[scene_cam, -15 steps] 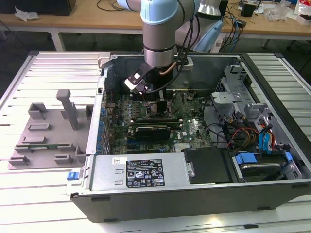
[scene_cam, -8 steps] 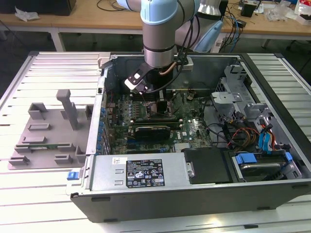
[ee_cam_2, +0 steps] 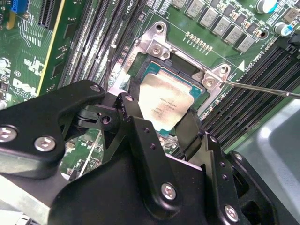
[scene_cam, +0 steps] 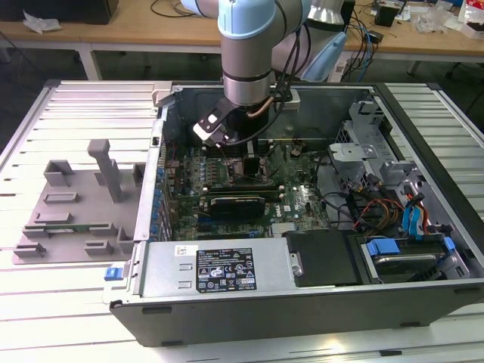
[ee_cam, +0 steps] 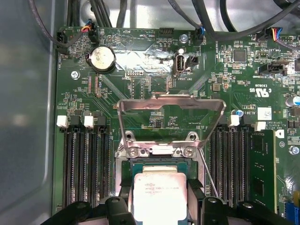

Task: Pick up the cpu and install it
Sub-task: 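Place the cpu into insertion slot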

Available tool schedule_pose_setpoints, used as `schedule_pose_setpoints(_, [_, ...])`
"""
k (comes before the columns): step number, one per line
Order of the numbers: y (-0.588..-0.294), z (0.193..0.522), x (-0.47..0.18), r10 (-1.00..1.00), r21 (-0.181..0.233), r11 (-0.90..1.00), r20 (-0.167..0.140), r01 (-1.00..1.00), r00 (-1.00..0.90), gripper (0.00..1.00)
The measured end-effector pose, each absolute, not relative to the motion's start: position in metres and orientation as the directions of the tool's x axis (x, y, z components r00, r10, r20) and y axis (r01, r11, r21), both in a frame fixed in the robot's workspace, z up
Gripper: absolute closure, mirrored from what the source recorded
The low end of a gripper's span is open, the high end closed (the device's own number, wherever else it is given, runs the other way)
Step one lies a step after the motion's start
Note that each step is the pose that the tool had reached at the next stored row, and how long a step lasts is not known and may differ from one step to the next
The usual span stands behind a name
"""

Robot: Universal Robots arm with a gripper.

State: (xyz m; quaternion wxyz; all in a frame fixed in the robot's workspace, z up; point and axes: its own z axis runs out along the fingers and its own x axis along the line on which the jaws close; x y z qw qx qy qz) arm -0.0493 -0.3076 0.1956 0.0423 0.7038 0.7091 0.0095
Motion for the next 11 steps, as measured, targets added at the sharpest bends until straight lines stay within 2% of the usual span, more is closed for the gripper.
schedule_pose_setpoints(11, [-0.3081,0.1952,-0.0485,0.999,0.073,0.008,-0.047,0.997,-0.004,0.45])
